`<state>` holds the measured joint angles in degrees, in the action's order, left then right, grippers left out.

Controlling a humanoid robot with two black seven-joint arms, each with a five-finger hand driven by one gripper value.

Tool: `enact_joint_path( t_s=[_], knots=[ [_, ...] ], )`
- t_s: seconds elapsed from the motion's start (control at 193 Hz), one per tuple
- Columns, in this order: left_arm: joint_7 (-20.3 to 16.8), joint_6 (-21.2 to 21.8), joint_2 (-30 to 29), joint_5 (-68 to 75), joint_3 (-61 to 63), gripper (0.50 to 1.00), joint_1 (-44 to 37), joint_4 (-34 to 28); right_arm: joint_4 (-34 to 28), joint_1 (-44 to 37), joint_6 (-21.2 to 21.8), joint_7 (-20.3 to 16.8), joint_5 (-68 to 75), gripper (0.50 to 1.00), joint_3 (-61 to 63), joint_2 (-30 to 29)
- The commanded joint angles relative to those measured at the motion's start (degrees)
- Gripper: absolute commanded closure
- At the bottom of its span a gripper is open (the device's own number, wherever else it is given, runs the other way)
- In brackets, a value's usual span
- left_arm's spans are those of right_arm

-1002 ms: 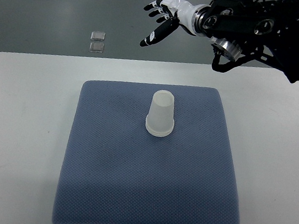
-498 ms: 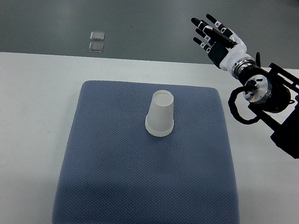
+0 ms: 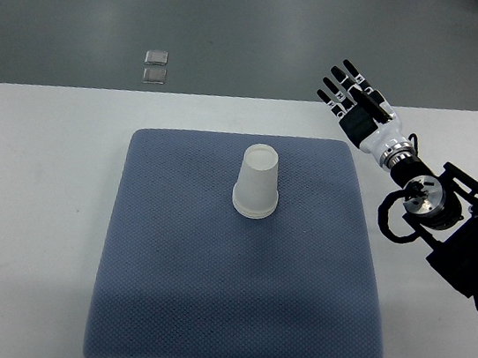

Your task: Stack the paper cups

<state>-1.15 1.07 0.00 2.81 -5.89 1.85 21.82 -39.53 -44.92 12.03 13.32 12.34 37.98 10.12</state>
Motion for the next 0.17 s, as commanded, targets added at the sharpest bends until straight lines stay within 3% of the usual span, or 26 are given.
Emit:
enact_joint_path(
  t_s=[0.0,0.166],
  knots=[
    [0.00,-0.02,0.00,0.00,0.00,0.500,0.00,-0.11,1.74,0.18,0.45,-0.05,-0.03,0.572,0.61,-0.80],
    [0.00,-0.02,0.00,0.00,0.00,0.500,0.00,-0.11,2.45,0.36,0.98,-0.05,-0.03,0.572,0.52,-0.98]
  ],
)
